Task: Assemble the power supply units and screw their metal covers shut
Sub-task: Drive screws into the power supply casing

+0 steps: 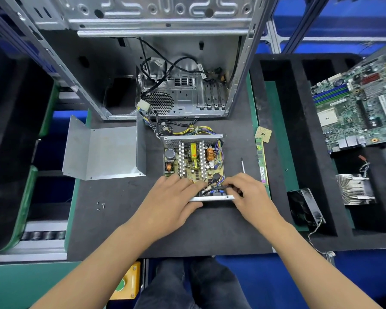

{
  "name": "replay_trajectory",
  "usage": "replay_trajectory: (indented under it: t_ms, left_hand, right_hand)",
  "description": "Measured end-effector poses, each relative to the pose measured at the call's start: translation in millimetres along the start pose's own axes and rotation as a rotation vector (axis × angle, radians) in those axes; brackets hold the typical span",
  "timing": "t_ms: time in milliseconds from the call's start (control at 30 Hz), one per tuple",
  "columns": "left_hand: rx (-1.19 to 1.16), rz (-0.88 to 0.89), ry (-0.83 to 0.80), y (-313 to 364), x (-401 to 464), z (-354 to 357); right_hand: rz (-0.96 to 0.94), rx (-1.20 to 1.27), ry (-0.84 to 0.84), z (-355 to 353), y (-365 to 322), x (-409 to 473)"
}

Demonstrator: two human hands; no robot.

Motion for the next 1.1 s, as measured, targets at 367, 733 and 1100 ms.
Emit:
replay_trajectory:
  t_ms: [367,733,1100]
  left_hand:
    - [0.029,0.007,0.016,0.5,0.4,-0.6]
    - [0.03,-0.003,-0.017,1.9,1.2,-3.1]
    - [0.039,0.01,-0.004,2.5,1.1,-2.3]
  right_hand:
    - [-0.044,-0.004,-0.008,-2.1,-1.6,1.9]
    - [-0.121,-0.03,-0.021,2.6,0.3,2.3]
    - [-0.115,-0.003,-0.004,1.9,5.2,8.2]
Point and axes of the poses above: each hand's wrist, its own x-axis towards the middle knuckle, its own z-axis out of the palm, y = z × x, the point moved 7 cm from there along x, towards the middle knuckle, and after that the axes turned 10 degrees about -z, right-handed, at the moved point
